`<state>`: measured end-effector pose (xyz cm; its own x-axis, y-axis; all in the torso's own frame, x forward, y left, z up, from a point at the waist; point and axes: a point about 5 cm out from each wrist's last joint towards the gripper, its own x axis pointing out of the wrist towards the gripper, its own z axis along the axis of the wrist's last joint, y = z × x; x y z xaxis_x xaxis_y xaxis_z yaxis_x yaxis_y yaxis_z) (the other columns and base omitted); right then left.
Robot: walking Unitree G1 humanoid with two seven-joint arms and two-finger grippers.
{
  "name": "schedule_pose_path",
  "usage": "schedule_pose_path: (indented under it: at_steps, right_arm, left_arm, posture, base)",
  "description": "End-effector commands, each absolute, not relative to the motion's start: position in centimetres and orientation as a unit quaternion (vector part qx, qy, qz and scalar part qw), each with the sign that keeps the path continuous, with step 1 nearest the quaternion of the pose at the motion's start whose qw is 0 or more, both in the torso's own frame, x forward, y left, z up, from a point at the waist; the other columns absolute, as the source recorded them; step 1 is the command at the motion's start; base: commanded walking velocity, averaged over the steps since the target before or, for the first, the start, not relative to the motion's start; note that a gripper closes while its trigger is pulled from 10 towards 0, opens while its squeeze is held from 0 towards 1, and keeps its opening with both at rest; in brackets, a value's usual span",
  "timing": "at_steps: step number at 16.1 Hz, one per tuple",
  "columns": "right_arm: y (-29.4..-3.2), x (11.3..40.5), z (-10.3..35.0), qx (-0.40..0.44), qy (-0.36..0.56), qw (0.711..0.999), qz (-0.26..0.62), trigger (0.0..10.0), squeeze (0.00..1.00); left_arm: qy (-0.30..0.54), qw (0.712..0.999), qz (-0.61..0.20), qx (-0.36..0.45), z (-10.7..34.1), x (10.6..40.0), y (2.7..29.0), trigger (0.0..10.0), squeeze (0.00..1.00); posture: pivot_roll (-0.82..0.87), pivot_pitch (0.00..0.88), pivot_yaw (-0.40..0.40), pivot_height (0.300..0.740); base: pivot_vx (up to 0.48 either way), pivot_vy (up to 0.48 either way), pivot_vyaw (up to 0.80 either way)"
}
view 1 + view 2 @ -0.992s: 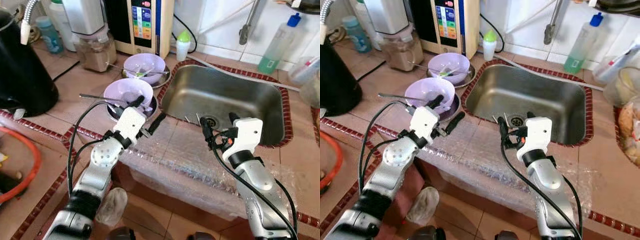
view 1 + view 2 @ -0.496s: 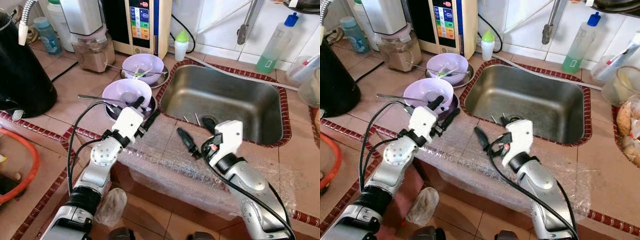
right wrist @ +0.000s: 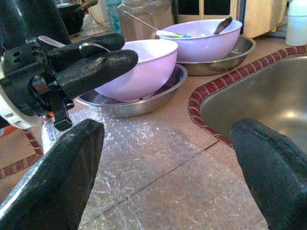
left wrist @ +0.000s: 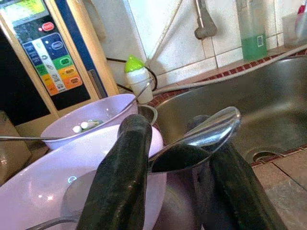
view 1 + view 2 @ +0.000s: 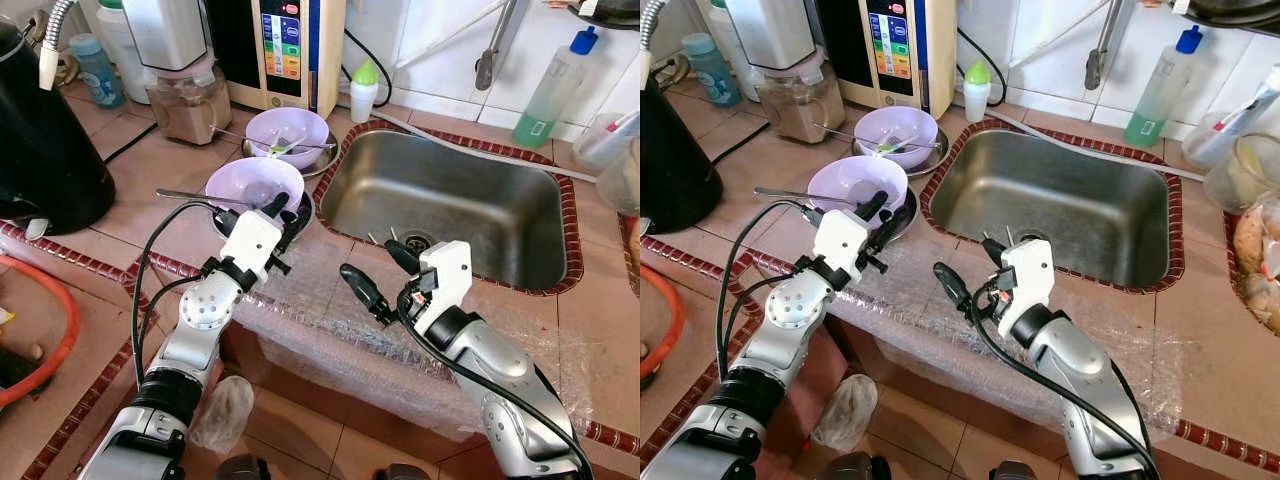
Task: Kitchen organization
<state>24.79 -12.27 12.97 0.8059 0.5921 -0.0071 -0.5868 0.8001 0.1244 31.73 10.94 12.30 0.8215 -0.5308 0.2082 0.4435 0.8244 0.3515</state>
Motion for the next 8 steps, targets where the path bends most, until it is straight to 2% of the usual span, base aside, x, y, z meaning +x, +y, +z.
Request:
schedule_pose_path:
  at_steps: [1,8]
  right_arm:
    - [-12.0,25.0,13.2,0.054,0.021,0.946,0.320,10.0,0.00]
    - [-11.9,25.7,13.2,0.049,0.011,0.950,0.309,10.0,0.00]
  left_arm:
    - [-0.162,0.942,-0.254,0.147,12.9,32.1,11.0,0.0,0.00]
    - [-0.216,0.932,-0.253,0.141,15.6,32.1,10.6,0.0,0.00]
  posture:
    - [-0.11,0.007,0.011,0.740]
    - [-0.11,0.000,0.010,0.740]
  base:
    - [0.000,0.000,0.00]
    - [0.000,0.000,0.00]
